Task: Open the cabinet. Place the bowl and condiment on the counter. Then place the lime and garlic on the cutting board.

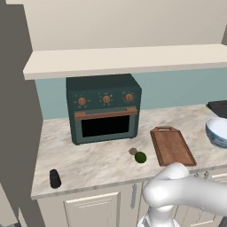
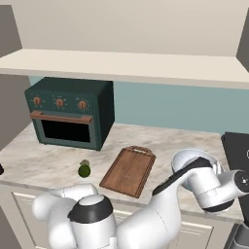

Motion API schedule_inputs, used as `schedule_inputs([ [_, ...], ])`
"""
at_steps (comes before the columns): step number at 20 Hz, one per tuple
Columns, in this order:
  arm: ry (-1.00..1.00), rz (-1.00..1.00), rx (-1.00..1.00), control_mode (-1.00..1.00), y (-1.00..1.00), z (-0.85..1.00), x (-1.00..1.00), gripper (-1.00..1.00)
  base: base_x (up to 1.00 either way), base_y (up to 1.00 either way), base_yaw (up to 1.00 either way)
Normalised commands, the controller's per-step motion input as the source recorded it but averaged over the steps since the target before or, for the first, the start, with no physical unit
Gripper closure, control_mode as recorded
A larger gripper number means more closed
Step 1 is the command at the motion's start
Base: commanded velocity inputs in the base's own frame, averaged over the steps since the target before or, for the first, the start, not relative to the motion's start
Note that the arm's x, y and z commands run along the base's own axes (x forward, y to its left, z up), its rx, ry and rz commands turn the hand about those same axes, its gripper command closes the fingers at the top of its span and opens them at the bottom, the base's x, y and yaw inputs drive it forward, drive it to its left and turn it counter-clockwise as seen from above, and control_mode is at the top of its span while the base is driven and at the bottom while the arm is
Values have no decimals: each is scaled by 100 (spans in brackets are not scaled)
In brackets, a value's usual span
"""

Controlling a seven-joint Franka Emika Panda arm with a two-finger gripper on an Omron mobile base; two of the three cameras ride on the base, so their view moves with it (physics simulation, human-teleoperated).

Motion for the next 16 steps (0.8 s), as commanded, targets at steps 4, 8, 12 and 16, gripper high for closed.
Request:
schedule_inputs([
  [4,0,0,0,-100,13,0,7,-100,0,0,0],
  [8,0,0,0,-100,9,14,1,-100,0,0,0],
  [12,0,0,0,-100,1,46,0,-100,0,0,0],
  [16,-2,0,0,-100,0,48,-11,-100,0,0,0],
])
